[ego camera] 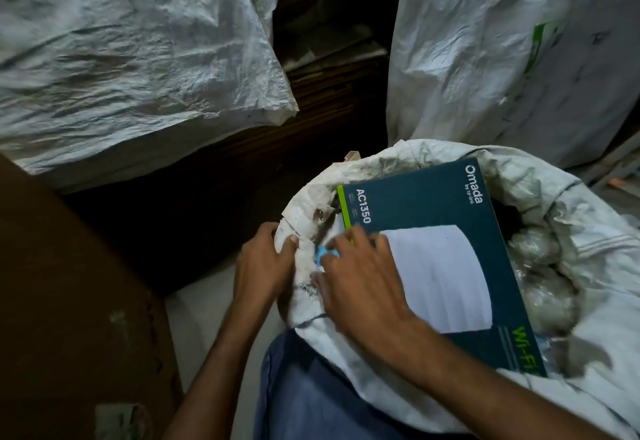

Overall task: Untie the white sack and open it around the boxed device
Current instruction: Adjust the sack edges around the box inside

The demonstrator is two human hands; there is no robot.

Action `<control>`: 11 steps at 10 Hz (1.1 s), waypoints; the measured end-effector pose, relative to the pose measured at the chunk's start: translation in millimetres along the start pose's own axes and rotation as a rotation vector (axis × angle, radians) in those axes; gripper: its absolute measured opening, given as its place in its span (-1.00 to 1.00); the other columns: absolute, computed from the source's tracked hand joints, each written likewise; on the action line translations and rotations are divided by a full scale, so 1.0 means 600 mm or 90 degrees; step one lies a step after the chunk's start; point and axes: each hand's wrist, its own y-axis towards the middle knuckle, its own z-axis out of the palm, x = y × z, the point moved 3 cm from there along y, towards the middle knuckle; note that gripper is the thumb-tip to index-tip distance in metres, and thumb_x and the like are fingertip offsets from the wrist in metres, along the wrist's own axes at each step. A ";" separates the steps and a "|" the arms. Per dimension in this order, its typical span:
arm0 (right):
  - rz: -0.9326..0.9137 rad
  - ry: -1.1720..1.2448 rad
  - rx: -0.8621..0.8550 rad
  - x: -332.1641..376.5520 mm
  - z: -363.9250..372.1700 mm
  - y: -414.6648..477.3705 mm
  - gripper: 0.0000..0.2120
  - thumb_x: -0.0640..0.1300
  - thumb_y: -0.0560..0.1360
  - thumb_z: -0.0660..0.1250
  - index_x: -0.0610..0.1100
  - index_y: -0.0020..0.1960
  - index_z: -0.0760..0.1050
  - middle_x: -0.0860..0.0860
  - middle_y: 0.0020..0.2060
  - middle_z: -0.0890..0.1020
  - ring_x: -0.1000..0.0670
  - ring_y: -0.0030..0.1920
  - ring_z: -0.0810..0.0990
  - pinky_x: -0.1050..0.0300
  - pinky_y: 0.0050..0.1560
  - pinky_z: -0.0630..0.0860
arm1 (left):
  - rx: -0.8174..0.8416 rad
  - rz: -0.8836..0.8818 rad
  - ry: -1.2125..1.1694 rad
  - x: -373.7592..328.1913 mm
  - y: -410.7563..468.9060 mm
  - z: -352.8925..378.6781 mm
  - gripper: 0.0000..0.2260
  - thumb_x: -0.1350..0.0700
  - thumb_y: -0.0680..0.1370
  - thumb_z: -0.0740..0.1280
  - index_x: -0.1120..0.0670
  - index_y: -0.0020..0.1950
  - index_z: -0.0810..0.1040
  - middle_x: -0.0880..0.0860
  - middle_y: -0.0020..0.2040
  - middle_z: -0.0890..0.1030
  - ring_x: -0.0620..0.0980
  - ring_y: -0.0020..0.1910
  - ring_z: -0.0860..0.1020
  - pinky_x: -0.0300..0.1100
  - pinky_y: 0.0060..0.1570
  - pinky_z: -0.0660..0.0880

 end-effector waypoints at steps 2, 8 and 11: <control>0.068 0.126 0.145 0.001 0.046 -0.112 -0.54 0.09 0.55 0.29 0.02 0.41 0.34 -0.05 0.14 0.61 -0.18 0.12 0.60 -0.02 0.01 0.48 | 0.045 -0.205 -0.392 0.044 0.003 0.025 -0.75 0.14 0.60 0.40 0.11 0.28 0.54 0.15 0.14 0.66 0.01 0.00 0.64 -0.05 -0.12 0.63; 0.087 0.041 0.029 -0.079 0.032 -0.293 -0.36 0.18 0.50 0.36 0.19 0.52 0.22 0.00 0.14 0.54 -0.15 0.20 0.49 -0.09 0.13 0.44 | 0.307 -0.180 -0.478 -0.052 -0.233 0.065 -0.05 -0.42 0.19 0.55 0.05 0.44 0.44 0.12 0.32 0.59 0.14 0.12 0.67 -0.01 -0.07 0.65; -0.048 -0.071 -0.173 -0.001 0.068 -0.298 -0.69 -0.26 0.25 0.52 -0.07 -0.08 0.51 -0.04 -0.17 0.51 -0.13 -0.19 0.51 0.03 -0.41 0.29 | 0.276 -0.338 -0.594 -0.051 -0.225 0.103 -0.44 0.00 0.57 0.43 0.32 0.42 0.41 0.27 0.37 0.54 0.20 0.20 0.63 -0.07 -0.03 0.60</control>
